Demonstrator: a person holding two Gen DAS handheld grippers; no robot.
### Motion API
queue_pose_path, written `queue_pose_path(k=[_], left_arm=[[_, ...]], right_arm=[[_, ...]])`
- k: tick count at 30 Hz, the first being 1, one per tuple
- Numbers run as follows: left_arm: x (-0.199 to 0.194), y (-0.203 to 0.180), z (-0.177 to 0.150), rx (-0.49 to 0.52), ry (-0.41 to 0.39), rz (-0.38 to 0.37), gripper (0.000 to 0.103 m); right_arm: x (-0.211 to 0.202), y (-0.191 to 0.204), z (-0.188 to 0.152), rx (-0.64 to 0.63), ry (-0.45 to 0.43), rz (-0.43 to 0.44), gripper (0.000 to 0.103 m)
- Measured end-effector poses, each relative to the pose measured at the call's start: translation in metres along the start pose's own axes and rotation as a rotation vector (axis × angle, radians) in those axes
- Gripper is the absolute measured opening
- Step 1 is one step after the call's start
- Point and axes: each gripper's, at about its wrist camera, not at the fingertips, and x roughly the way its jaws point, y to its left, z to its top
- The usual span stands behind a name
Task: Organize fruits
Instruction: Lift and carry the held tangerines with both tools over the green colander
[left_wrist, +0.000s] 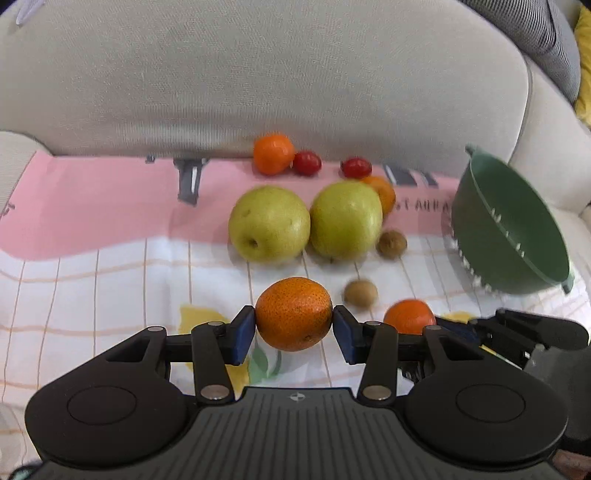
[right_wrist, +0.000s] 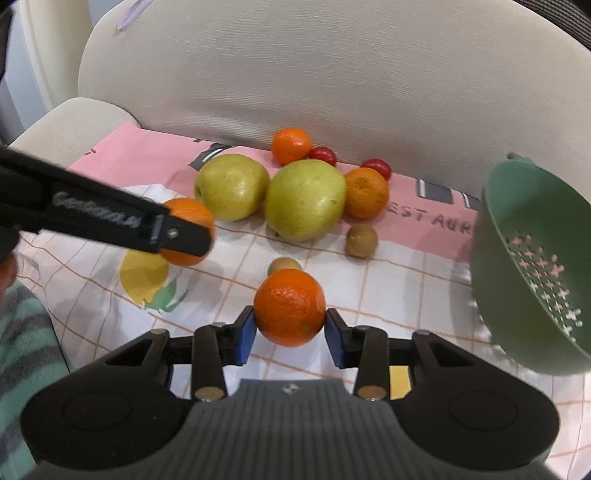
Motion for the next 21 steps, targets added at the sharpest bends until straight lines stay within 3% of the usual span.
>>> queue_pose_path(k=[9, 21], left_arm=[[-0.025, -0.022, -0.014, 0.019, -0.015, 0.012, 0.052], [-0.066, -0.074, -0.004, 0.095, -0.117, 0.017, 0.052]], right_arm=[[-0.022, -0.005, -0.006, 0.033, -0.039, 0.006, 0.037], [-0.082, -0.042, -0.004, 0.014, -0.159, -0.011, 0.037]])
